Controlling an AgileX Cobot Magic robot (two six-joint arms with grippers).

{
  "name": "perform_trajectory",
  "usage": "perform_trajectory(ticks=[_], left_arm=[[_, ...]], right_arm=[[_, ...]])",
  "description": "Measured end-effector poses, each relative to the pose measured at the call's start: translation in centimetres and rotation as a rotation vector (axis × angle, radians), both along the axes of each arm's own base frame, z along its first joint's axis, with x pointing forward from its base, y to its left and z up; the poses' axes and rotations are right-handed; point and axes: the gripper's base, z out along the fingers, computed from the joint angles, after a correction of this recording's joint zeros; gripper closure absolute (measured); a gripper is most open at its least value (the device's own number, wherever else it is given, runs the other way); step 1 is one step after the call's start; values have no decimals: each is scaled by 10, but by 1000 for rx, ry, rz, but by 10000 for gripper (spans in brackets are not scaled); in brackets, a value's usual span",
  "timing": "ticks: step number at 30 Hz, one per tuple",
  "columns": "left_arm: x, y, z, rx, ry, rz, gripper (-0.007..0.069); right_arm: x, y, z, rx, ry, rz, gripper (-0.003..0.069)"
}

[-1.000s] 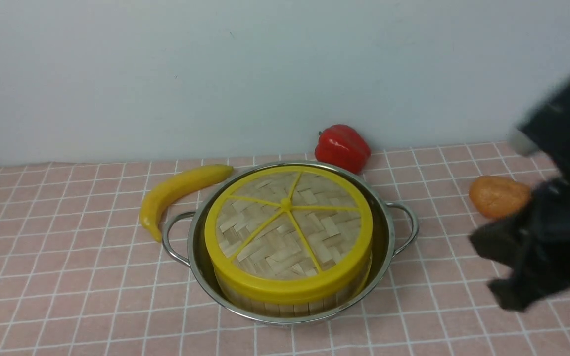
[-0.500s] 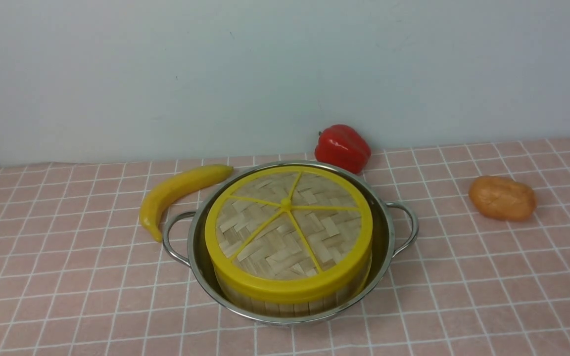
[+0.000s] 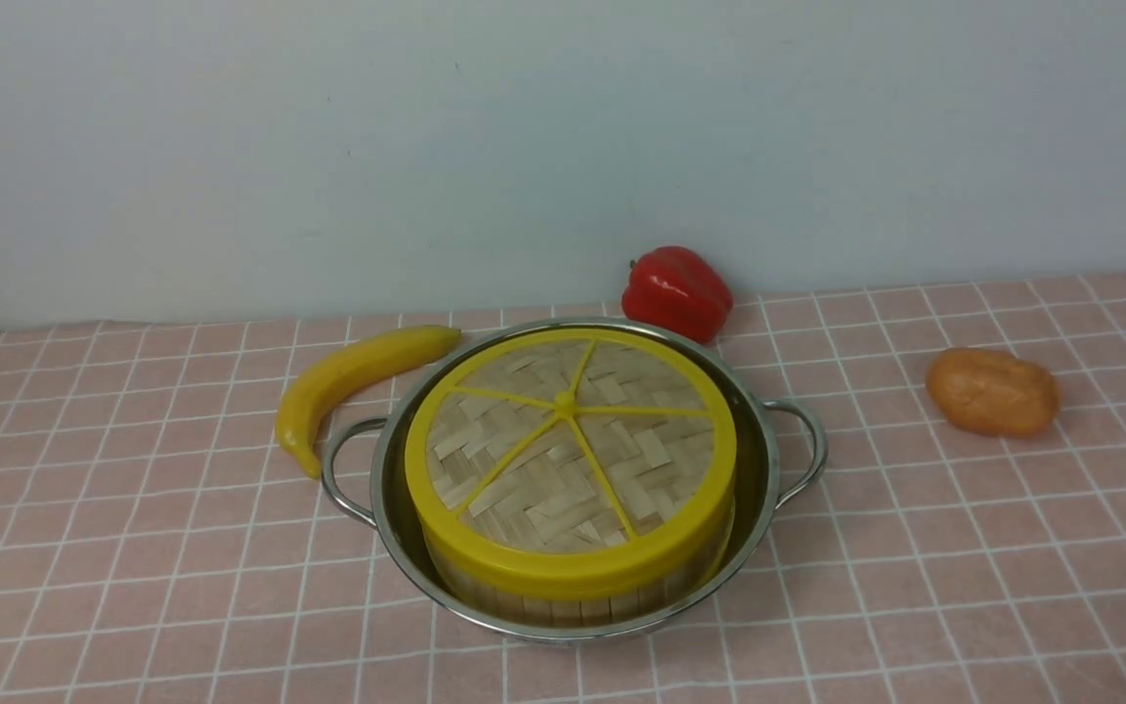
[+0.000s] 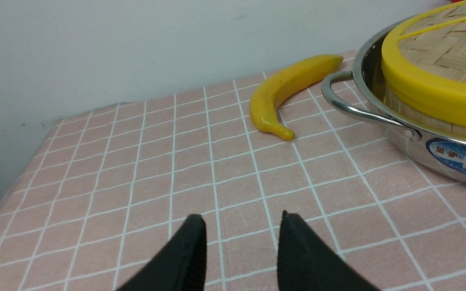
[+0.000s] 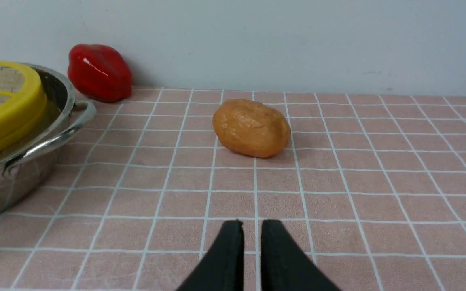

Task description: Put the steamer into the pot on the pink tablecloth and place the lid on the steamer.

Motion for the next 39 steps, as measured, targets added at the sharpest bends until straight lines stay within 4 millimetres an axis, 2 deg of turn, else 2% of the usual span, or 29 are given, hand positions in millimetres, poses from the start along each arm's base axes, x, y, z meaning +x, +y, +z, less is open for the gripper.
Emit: perform_trajectory(ticks=[6,39], left_arm=[[0,0,0,0,0,0,382],[0,0,0,0,0,0,382]], right_arm=[[0,1,2,49,-19,2,543],[0,1,2,55,-21,1,455]])
